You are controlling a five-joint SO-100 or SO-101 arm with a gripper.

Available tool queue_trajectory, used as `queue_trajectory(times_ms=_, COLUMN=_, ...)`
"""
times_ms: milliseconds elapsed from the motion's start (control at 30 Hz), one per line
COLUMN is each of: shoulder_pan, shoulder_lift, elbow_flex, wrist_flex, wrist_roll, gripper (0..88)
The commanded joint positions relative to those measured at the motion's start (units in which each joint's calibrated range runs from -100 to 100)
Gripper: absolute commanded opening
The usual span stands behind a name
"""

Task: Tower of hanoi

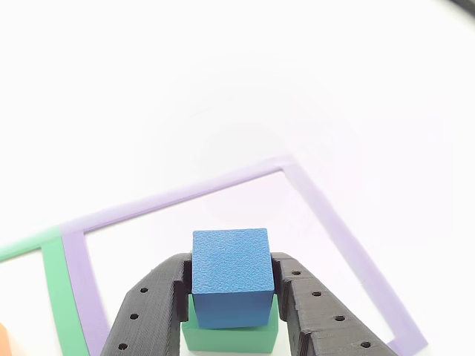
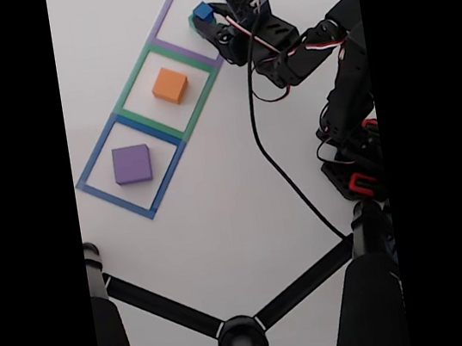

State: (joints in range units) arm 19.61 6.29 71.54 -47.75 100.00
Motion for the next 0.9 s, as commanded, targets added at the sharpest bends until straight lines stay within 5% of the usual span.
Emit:
queue_trajectory(times_ms=0, shoulder_pan=0.9, shoulder_lift=0.4, elbow_flex=-2.4, wrist_flex=-2.0, wrist_roll=0.0, gripper=3.5)
queue_trajectory(times_ms=633, shoulder_pan=1.5, shoulder_lift=-1.0, elbow_flex=-2.7, wrist_flex=-1.1, wrist_roll=0.0, gripper=24.9)
queue_trajectory(times_ms=867, shoulder_pan=0.6, shoulder_lift=-19.7, elbow_flex=-3.5, wrist_flex=21.8, wrist_roll=0.0, gripper=24.0)
